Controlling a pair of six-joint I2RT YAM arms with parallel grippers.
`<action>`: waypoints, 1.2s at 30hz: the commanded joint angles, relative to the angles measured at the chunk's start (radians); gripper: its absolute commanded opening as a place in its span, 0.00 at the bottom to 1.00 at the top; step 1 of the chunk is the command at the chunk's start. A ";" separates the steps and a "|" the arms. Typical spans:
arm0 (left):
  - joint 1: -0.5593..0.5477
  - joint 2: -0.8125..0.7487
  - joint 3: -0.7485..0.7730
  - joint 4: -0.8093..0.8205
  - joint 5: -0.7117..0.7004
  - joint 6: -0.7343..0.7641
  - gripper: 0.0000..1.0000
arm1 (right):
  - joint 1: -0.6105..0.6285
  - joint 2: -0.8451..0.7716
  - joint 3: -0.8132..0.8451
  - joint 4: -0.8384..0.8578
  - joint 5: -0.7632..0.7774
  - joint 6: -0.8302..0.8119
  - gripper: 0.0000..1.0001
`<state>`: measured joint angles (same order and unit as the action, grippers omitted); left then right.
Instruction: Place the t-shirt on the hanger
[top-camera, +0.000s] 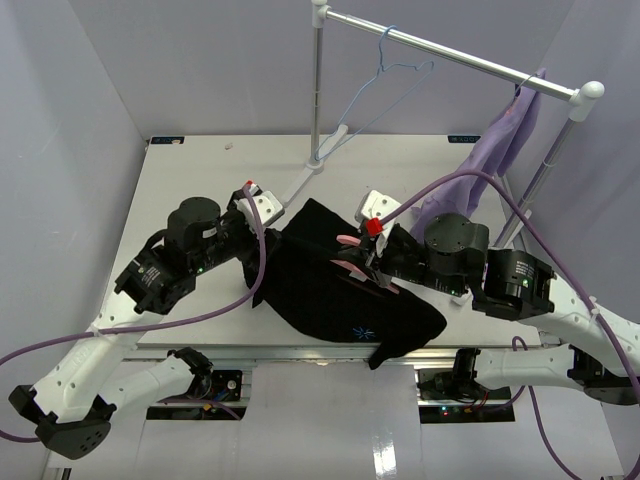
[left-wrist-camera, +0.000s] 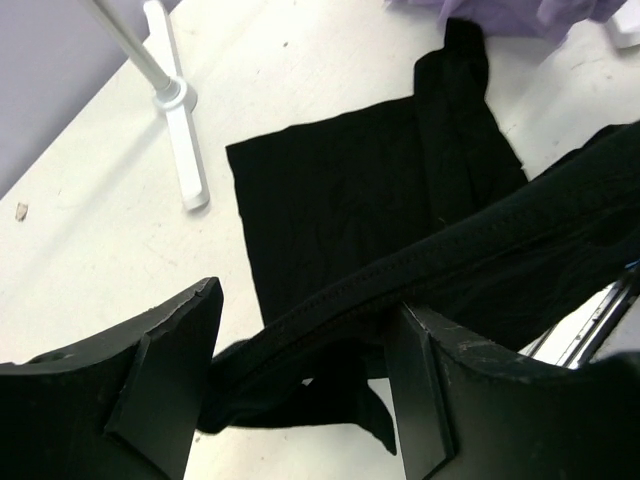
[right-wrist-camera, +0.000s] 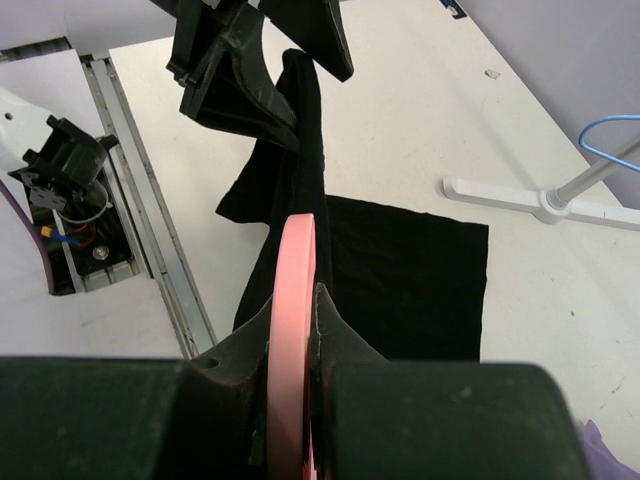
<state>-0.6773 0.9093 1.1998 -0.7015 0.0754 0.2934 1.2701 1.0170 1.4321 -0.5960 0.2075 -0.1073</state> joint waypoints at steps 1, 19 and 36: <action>0.007 -0.033 -0.011 -0.018 -0.144 -0.017 0.74 | 0.000 -0.014 0.071 0.014 0.004 -0.008 0.08; 0.007 -0.224 -0.026 -0.087 0.062 -0.021 0.79 | 0.002 -0.084 0.101 -0.020 0.077 0.032 0.08; 0.008 -0.180 -0.237 0.093 0.032 -0.056 0.56 | 0.000 -0.125 0.117 -0.019 0.058 0.044 0.08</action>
<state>-0.6752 0.7203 0.9791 -0.6811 0.1126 0.2558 1.2701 0.9270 1.4982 -0.6821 0.2598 -0.0642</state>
